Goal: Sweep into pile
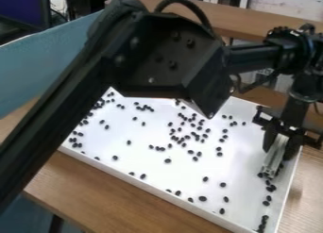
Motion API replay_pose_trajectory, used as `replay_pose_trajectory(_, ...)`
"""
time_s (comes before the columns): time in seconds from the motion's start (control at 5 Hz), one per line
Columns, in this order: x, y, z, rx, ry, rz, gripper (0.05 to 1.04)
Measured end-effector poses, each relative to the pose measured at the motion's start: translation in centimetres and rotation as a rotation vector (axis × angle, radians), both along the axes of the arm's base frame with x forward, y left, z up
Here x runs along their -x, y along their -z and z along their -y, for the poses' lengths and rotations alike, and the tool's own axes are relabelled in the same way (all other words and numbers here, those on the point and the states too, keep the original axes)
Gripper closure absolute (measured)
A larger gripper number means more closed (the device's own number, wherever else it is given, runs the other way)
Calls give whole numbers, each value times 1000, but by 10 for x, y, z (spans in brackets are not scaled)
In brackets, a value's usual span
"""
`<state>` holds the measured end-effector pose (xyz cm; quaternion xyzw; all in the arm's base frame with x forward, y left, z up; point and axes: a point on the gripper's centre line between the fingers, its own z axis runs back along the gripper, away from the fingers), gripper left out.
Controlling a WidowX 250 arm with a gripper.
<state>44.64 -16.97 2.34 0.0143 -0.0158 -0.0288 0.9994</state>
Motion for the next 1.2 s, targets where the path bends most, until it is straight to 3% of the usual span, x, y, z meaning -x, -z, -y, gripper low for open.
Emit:
replay_pose_trajectory(0.2,-7,0,3,49,21,33,692)
replay_pose_trajectory(0.4,-9,3,2,49,25,31,692)
replay_pose_trajectory(0.6,-3,5,-8,-5,1,-17,692)
replay_pose_trajectory(0.8,9,7,-41,-37,-22,-67,693)
replay_pose_trajectory(1.0,17,8,-90,-78,-120,-92,692)
replay_pose_trajectory(1.2,26,10,-148,-72,-227,-95,692)
